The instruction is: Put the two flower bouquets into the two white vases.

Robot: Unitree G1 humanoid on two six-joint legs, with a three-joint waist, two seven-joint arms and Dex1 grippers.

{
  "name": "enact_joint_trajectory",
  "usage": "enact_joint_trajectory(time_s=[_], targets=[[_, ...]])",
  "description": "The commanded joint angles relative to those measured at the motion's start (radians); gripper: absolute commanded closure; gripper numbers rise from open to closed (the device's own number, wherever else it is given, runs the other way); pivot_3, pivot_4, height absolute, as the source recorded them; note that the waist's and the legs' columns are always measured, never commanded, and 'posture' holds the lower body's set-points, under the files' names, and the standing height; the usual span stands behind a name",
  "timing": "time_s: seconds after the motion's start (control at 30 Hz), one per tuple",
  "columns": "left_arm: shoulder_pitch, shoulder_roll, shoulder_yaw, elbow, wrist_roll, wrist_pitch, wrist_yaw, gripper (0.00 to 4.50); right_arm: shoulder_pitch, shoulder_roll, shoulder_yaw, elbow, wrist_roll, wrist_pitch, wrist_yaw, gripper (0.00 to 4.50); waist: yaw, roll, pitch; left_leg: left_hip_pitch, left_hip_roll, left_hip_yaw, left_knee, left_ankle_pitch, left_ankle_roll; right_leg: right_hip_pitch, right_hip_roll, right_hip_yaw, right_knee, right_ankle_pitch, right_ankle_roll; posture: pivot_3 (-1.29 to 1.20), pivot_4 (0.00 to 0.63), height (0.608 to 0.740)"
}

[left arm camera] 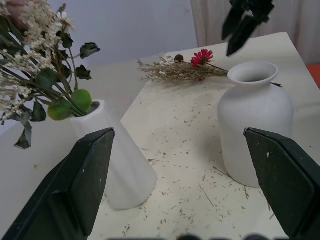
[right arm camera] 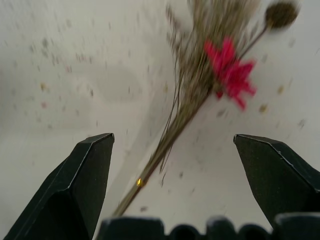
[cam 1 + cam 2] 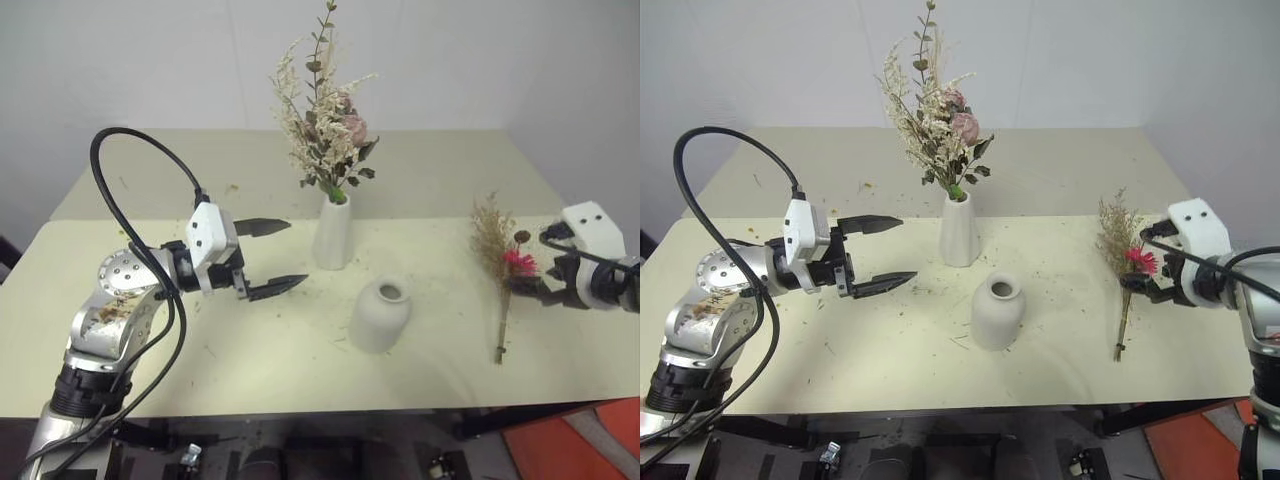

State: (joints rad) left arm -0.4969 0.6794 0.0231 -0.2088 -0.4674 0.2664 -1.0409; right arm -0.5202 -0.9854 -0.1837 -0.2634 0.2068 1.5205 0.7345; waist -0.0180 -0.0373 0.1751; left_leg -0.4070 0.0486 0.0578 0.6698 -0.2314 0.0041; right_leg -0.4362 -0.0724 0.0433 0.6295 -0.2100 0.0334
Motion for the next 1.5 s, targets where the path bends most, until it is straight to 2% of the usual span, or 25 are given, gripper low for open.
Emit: enact_joint_trajectory(time_s=[0.03, 0.33, 0.37, 0.43, 0.5, 0.8, 0.93, 1.07, 1.1, 1.17, 1.23, 1.4, 1.5], targets=[[-0.033, -0.007, -0.024, -0.001, 0.019, -0.021, -0.016, 0.00, -0.002, 0.035, -0.013, 0.045, 0.007, -0.005, -0.059, 0.01, 0.000, -0.001, 0.000, 0.000, 0.000, 0.000, 0.000, 0.000, 0.000, 0.000, 0.000, 0.000, 0.000, 0.000, 0.000, 0.00, 0.150, 0.740], [-0.018, -0.003, -0.019, -0.030, 0.027, -0.011, -0.008, 0.00, -0.042, 0.121, 0.044, 0.238, 0.009, -0.115, -0.138, 0.01, 0.000, -0.001, 0.000, 0.000, 0.000, 0.000, 0.000, 0.000, 0.000, 0.000, 0.000, 0.000, 0.000, 0.000, 0.000, 0.00, 0.150, 0.740], [-0.012, -0.002, -0.017, -0.034, 0.029, -0.010, -0.005, 0.00, -0.048, 0.125, 0.052, 0.262, 0.006, -0.131, -0.145, 0.18, 0.001, 0.000, 0.000, 0.000, 0.000, 0.000, 0.000, 0.000, 0.000, 0.000, 0.000, 0.000, 0.000, 0.000, 0.000, 0.00, 0.150, 0.740], [0.001, 0.004, -0.013, -0.046, 0.028, -0.005, -0.002, 0.00, -0.063, 0.133, 0.069, 0.313, -0.002, -0.157, -0.160, 0.58, 0.000, -0.001, 0.000, 0.000, 0.000, -0.001, 0.000, 0.000, 0.000, 0.000, 0.000, 0.000, 0.000, 0.000, 0.000, 0.00, 0.150, 0.740], [0.009, 0.008, -0.009, -0.058, 0.024, -0.001, 0.001, 0.00, -0.077, 0.134, 0.078, 0.350, 0.002, -0.168, -0.165, 1.20, 0.000, -0.001, 0.000, 0.000, 0.000, 0.000, 0.000, 0.000, 0.000, 0.000, 0.000, 0.000, 0.000, 0.000, 0.000, 0.00, 0.150, 0.740], [0.028, 0.011, 0.001, -0.070, 0.029, -0.001, 0.029, 0.00, -0.128, 0.131, 0.104, 0.414, 0.019, -0.164, -0.161, 4.41, 0.001, 0.000, 0.000, 0.000, 0.000, -0.001, 0.000, 0.000, 0.000, 0.000, 0.000, 0.000, 0.000, 0.000, 0.000, 0.00, 0.150, 0.740], [0.023, 0.010, -0.001, -0.064, 0.031, -0.004, 0.030, 0.00, -0.135, 0.146, 0.088, 0.407, 0.005, -0.175, -0.201, 4.47, 0.002, 0.000, 0.000, -0.001, 0.000, -0.001, 0.000, 0.000, 0.000, 0.000, 0.000, 0.000, 0.000, 0.000, 0.001, 0.00, 0.150, 0.740], [0.008, 0.010, -0.007, -0.046, 0.038, -0.013, 0.026, 0.00, -0.146, 0.196, -0.011, 0.378, -0.066, -0.312, -0.376, 4.47, 0.002, 0.000, 0.000, 0.000, 0.000, -0.001, 0.001, 0.000, 0.000, 0.000, 0.000, 0.000, 0.000, 0.000, 0.001, 0.00, 0.150, 0.740], [0.005, 0.010, -0.007, -0.044, 0.038, -0.014, 0.024, 0.00, -0.146, 0.212, -0.043, 0.366, -0.083, -0.377, -0.427, 4.47, 0.002, 0.000, 0.000, 0.000, 0.000, 0.000, 0.001, 0.000, 0.000, 0.000, 0.000, 0.000, 0.000, 0.000, 0.001, 0.00, 0.150, 0.740], [-0.002, 0.012, -0.004, -0.036, 0.036, -0.015, 0.019, 0.00, -0.139, 0.268, -0.153, 0.306, -0.096, -0.646, -0.540, 4.47, 0.002, 0.000, 0.000, -0.001, 0.000, -0.001, 0.000, 0.000, 0.000, 0.000, 0.000, 0.000, 0.000, 0.000, 0.001, 0.00, 0.150, 0.740], [-0.010, 0.013, 0.004, -0.027, 0.027, -0.017, 0.012, 0.00, -0.127, 0.291, -0.214, 0.246, -0.097, -0.831, -0.574, 4.47, 0.001, 0.000, 0.000, -0.002, 0.000, 0.000, 0.000, 0.000, 0.000, -0.001, 0.000, 0.000, 0.000, 0.001, 0.001, 0.00, 0.150, 0.740], [-0.027, 0.011, 0.021, 0.002, 0.013, -0.019, -0.005, 0.00, -0.111, 0.413, -0.459, 0.016, 0.349, -0.922, -0.308, 4.47, 0.004, 0.000, 0.000, -0.002, 0.001, -0.002, 0.000, 0.000, 0.000, 0.000, 0.001, -0.001, -0.001, 0.001, 0.001, 0.00, 0.150, 0.740], [-0.034, 0.009, 0.041, 0.015, -0.008, -0.017, -0.021, 0.00, -0.071, 0.471, -0.466, -0.101, 0.516, -0.979, -0.200, 4.47, 0.003, 0.000, 0.000, -0.001, 0.001, -0.002, 0.000, 0.000, 0.000, 0.001, 0.001, -0.001, 0.000, 0.001, 0.001, 0.00, 0.150, 0.740]])
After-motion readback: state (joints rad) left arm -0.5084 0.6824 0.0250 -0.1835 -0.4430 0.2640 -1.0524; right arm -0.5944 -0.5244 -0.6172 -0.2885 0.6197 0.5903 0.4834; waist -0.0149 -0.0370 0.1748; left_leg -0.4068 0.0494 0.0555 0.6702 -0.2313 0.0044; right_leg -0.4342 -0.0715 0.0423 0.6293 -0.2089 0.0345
